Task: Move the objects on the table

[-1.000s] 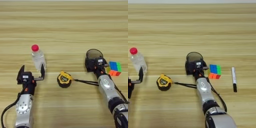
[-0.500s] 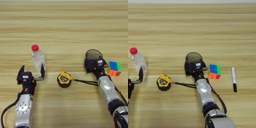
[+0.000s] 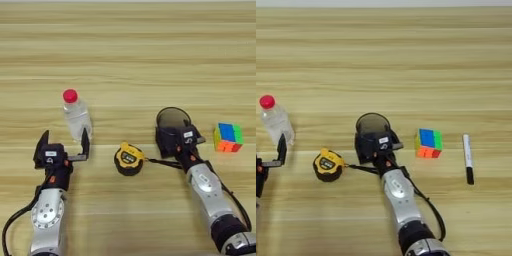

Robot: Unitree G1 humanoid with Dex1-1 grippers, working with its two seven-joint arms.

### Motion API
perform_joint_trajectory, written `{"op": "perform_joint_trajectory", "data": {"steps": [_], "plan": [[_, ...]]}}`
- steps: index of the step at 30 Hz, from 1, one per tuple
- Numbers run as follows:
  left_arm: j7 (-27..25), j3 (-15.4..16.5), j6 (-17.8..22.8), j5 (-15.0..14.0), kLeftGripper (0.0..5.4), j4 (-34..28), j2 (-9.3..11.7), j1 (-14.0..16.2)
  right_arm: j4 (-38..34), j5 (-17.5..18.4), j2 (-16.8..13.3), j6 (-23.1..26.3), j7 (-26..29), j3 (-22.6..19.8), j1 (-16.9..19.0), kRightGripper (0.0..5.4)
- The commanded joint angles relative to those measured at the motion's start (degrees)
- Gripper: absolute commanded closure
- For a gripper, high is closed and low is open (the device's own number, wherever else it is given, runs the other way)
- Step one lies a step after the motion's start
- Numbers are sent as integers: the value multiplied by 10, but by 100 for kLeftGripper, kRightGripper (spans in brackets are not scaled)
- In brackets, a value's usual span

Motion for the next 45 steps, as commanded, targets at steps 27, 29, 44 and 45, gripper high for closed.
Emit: {"op": "perform_joint_trajectory", "data": {"steps": [27,29,44,45], "plan": [[4,-6,3,6,0,-5,-4,1,-68,-6,-11,41,1,11,63,2],[5,-6,2,7,0,-5,-5,1,-76,-6,-13,46,3,11,70,2],[7,-8,3,8,0,-10,-6,2,-164,-5,-25,81,20,18,136,2],[7,-8,3,8,0,-9,-6,2,-171,-5,-26,84,21,19,142,2]]}}
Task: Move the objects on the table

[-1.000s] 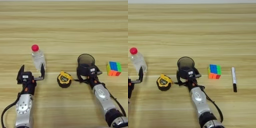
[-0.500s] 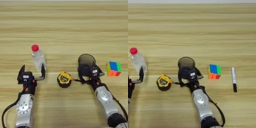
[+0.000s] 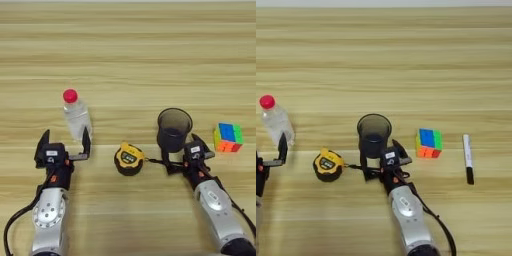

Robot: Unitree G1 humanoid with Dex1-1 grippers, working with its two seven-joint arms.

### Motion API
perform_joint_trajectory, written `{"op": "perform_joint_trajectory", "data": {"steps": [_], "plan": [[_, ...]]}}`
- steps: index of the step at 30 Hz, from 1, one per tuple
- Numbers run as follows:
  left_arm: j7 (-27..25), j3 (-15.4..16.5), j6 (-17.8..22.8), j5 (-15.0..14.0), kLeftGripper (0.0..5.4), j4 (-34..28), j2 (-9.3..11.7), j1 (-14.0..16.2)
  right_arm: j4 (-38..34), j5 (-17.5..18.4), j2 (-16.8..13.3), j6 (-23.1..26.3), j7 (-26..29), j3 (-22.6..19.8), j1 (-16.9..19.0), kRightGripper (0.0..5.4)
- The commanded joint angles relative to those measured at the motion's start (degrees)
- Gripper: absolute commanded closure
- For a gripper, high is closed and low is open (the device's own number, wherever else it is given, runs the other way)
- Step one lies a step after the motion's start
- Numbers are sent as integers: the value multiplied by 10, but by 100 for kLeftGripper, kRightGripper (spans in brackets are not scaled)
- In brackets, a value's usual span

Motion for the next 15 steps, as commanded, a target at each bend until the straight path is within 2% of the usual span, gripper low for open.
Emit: {"op": "perform_joint_trajectory", "data": {"steps": [1,15], "plan": [[3,-5,3,6,0,-6,-2,2,-35,3,-7,21,8,6,28,2],[3,-6,4,4,0,-3,0,-3,-130,-1,-32,55,18,8,104,2]]}}
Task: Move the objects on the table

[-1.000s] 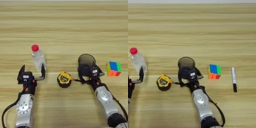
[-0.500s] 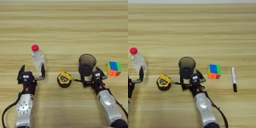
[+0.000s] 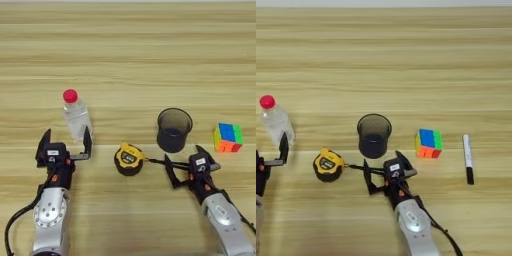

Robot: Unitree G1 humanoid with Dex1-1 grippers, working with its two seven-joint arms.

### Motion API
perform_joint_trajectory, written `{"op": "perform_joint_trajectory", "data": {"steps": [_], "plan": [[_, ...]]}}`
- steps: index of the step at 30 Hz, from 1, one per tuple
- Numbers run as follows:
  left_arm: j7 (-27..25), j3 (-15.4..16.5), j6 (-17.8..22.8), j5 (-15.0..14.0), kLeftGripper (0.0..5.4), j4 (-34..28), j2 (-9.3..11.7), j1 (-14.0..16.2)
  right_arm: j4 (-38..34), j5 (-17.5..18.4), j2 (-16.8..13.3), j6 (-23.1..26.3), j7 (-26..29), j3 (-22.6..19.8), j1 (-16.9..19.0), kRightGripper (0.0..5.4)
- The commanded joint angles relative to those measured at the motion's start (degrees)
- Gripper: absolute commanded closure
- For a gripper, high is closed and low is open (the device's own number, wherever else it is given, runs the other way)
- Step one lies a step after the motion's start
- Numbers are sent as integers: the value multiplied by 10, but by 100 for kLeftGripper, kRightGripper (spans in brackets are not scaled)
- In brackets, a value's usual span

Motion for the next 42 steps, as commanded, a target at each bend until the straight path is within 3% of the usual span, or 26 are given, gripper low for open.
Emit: {"op": "perform_joint_trajectory", "data": {"steps": [1,14,24,32,42], "plan": [[2,-1,4,4,0,-1,1,-3,-47,-2,-14,17,-7,-7,22,2],[0,0,4,1,0,1,2,-6,-158,7,-29,42,-17,-21,54,2],[-2,1,5,-1,0,2,3,-7,-202,30,-35,17,-50,-78,41,2],[-3,1,6,-3,0,2,4,-7,-186,35,-48,17,-81,-129,23,2],[-5,0,8,-4,0,-7,3,-2,-159,29,-70,29,-106,-174,38,2]]}}
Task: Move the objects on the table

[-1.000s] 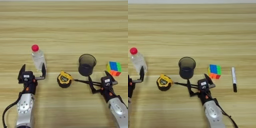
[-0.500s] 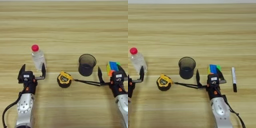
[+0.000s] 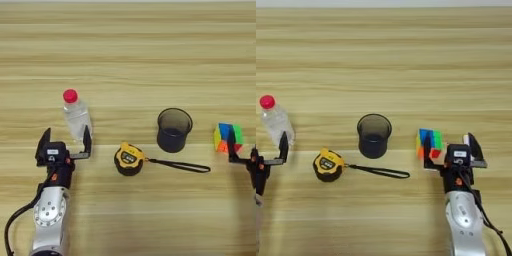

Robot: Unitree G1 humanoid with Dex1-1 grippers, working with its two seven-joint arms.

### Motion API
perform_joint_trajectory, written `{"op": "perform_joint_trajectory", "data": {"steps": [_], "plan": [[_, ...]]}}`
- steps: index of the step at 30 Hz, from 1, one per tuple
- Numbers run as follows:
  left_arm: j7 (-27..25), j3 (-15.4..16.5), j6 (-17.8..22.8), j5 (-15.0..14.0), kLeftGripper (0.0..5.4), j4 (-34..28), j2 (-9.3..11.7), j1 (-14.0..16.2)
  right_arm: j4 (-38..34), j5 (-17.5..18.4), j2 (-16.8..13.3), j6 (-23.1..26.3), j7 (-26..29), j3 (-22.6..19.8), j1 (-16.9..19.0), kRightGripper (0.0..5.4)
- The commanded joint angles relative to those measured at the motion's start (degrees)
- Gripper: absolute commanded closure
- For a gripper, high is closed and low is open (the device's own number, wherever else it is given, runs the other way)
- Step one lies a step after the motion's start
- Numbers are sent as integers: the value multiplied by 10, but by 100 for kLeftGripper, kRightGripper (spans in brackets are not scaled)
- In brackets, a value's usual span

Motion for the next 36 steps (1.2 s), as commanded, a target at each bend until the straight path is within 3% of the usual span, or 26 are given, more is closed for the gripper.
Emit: {"op": "perform_joint_trajectory", "data": {"steps": [1,19,36], "plan": [[-3,-1,8,0,0,-7,2,1,16,-2,-7,10,-8,-13,7,2],[-3,-4,10,1,0,-13,-1,5,48,9,-24,62,-5,-34,19,2],[-5,-1,10,-1,0,-10,2,2,204,10,-16,7,-17,-32,-30,2]]}}
